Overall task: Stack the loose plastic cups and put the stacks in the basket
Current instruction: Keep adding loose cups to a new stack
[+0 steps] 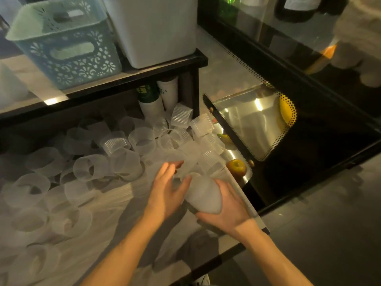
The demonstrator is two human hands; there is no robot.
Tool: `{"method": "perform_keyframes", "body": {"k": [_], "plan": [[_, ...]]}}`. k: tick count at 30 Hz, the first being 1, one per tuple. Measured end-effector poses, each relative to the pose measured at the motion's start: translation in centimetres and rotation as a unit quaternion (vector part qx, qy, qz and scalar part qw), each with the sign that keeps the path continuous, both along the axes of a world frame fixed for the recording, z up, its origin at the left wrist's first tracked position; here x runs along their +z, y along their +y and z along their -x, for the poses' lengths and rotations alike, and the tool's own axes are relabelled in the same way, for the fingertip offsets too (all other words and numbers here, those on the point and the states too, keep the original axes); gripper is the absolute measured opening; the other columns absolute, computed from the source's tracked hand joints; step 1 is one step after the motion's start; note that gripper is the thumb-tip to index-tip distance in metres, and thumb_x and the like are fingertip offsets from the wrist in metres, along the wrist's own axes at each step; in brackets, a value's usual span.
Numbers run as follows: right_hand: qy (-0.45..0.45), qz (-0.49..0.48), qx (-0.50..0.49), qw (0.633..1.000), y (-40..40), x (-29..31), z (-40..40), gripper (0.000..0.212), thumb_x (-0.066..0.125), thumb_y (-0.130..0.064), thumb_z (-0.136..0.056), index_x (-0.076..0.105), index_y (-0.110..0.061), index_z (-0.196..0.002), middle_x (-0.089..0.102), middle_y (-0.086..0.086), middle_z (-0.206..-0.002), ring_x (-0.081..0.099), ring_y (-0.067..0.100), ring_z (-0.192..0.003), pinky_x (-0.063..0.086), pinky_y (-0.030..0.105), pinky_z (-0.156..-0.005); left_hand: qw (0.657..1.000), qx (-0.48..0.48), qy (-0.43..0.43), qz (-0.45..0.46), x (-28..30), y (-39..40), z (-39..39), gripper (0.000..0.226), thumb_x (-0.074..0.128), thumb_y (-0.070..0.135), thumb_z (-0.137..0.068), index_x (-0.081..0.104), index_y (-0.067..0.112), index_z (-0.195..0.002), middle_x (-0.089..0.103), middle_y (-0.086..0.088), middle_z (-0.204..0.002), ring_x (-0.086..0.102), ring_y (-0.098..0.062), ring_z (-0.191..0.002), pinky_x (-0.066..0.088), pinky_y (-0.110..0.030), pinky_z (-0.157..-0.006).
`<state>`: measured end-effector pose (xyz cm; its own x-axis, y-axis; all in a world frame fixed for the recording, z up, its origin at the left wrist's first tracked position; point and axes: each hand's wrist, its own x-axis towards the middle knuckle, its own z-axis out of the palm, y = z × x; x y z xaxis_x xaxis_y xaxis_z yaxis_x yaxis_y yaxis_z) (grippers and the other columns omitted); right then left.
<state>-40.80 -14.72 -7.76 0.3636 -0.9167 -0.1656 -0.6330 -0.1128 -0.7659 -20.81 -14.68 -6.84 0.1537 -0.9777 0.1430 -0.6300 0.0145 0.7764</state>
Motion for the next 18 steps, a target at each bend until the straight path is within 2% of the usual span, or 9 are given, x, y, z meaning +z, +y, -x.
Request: {"method": "perform_keyframes", "body": {"k": [2, 4, 6, 8, 10, 12, 14, 18], "plan": [[0.009, 0.002, -0.02, 1.0, -0.2, -0.1, 0.7, 0.097, 0.077, -0.066, -0.061, 0.025, -0.042, -0.139, 0.035, -0.019, -0.131, 0.041, 0.008, -0.119, 0.047, 0.033, -0.096, 0.996, -0.056, -0.069, -0.014, -0.9, -1.1, 0.1, 0.049, 0.062, 0.044, -0.088, 0.056, 0.018, -0.13, 0.051, 0.005, -0.118, 0.052, -0.011, -0.109, 0.048, -0.033, -0.094], [0.028, -0.008, -0.036, 0.999, -0.3, -0.1, 1.5, 0.098, 0.078, -0.065, -0.064, 0.021, -0.041, -0.14, 0.033, -0.015, -0.134, 0.041, 0.01, -0.119, 0.048, 0.036, -0.098, 0.989, -0.091, -0.106, -0.042, -1.6, -2.0, 0.7, 0.056, 0.057, 0.052, -0.088, 0.054, 0.018, -0.132, 0.05, 0.002, -0.122, 0.051, -0.015, -0.113, 0.045, -0.031, -0.098], [0.04, -0.024, -0.045, 0.998, -0.1, -0.2, 2.3, 0.101, 0.079, -0.063, -0.066, 0.018, -0.04, -0.142, 0.032, -0.014, -0.136, 0.04, 0.01, -0.12, 0.047, 0.037, -0.1, 0.991, -0.079, -0.086, -0.061, -1.9, -2.9, 1.4, 0.055, 0.055, 0.052, -0.092, 0.052, 0.017, -0.135, 0.05, 0.0, -0.126, 0.05, -0.016, -0.118, 0.041, -0.027, -0.102], [0.04, -0.039, -0.054, 0.997, 0.0, -0.4, 3.0, 0.101, 0.08, -0.062, -0.066, 0.019, -0.038, -0.143, 0.032, -0.012, -0.136, 0.04, 0.011, -0.121, 0.047, 0.038, -0.101, 0.995, -0.029, -0.084, -0.038, -2.1, -3.8, 1.7, 0.055, 0.047, 0.051, -0.096, 0.052, 0.014, -0.136, 0.052, -0.005, -0.129, 0.049, -0.021, -0.121, 0.038, -0.028, -0.104], [0.043, -0.05, -0.065, 0.996, 0.0, -0.6, 3.5, 0.101, 0.081, -0.061, -0.066, 0.019, -0.038, -0.144, 0.032, -0.012, -0.135, 0.04, 0.012, -0.12, 0.047, 0.038, -0.101, 0.986, -0.022, -0.161, -0.035, -2.3, -4.5, 1.7, 0.06, 0.049, 0.054, -0.095, 0.048, 0.014, -0.141, 0.049, -0.008, -0.135, 0.044, -0.025, -0.124, 0.037, -0.033, -0.105], [0.046, -0.056, -0.07, 0.995, -0.1, -0.7, 3.9, 0.102, 0.081, -0.061, -0.066, 0.02, -0.036, -0.145, 0.032, -0.011, -0.135, 0.041, 0.012, -0.12, 0.048, 0.038, -0.1, 0.965, -0.047, -0.247, -0.07, -2.7, -4.8, 1.8, 0.075, 0.052, 0.063, -0.089, 0.038, 0.018, -0.148, 0.044, -0.008, -0.142, 0.039, -0.026, -0.127, 0.037, -0.036, -0.105], [0.043, -0.057, -0.071, 0.995, -0.2, -0.8, 4.0, 0.103, 0.081, -0.062, -0.065, 0.02, -0.035, -0.145, 0.032, -0.013, -0.133, 0.043, 0.012, -0.118, 0.049, 0.039, -0.099, 0.942, -0.06, -0.318, -0.092, -3.1, -4.6, 1.9, 0.085, 0.049, 0.072, -0.084, 0.032, 0.022, -0.151, 0.046, -0.006, -0.141, 0.04, -0.026, -0.123, 0.039, -0.036, -0.102], [0.038, -0.054, -0.068, 0.996, -0.3, -0.9, 3.8, 0.102, 0.079, -0.065, -0.064, 0.022, -0.036, -0.143, 0.031, -0.016, -0.127, 0.044, 0.011, -0.114, 0.05, 0.036, -0.095, 0.921, -0.063, -0.376, -0.076, -3.4, -4.2, 2.0, 0.079, 0.049, 0.071, -0.083, 0.037, 0.024, -0.145, 0.052, -0.005, -0.132, 0.046, -0.025, -0.117, 0.044, -0.037, -0.095]]}}
